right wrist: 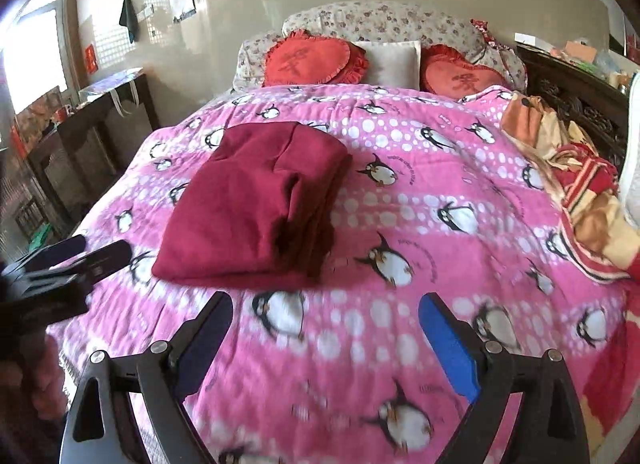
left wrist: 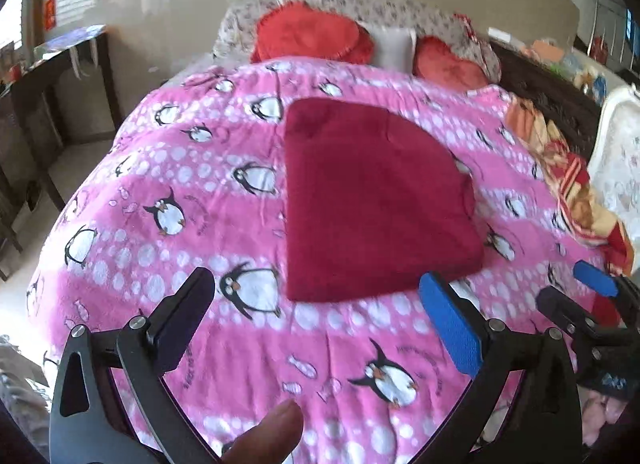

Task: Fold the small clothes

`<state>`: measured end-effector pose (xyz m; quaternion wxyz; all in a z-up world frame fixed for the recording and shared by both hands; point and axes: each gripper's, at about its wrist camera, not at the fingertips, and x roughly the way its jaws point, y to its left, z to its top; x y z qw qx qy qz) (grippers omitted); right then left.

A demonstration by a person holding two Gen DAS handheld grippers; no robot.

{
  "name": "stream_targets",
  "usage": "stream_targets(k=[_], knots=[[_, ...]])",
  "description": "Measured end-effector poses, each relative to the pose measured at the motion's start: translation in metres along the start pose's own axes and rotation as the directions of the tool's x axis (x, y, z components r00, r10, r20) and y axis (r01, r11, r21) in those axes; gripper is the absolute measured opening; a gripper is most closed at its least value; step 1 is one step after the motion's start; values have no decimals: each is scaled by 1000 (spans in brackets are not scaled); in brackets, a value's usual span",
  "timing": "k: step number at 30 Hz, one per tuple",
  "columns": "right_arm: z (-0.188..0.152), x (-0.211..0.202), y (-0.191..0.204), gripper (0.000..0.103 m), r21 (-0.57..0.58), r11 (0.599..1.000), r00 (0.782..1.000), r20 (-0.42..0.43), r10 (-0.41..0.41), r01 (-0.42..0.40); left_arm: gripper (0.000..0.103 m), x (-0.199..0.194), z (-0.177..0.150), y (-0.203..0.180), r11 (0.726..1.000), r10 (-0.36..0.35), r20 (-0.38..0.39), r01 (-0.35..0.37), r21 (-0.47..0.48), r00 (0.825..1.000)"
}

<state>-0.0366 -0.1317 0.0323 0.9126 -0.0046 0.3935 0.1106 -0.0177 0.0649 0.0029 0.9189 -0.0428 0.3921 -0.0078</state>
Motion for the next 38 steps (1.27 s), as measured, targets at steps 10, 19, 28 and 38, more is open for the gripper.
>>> stream_targets(k=[10, 19, 28, 38], knots=[[-11, -28, 6, 93, -24, 1000, 999, 35, -12, 13, 103, -10, -9, -39, 998, 26, -89, -21, 60, 996], [-12, -26, 10, 93, -39, 999, 999, 34, -4, 6, 103, -7, -6, -25, 998, 67, -83, -65, 18, 994], [-13, -23, 13, 93, -35, 999, 999, 31, 13, -12, 103, 0, -10, -23, 998, 64, -115, -63, 10, 991], [-15, -17, 15, 93, -30, 999, 1000, 17, 20, -20, 103, 4, -15, -22, 999, 46, -130, -48, -13, 990]])
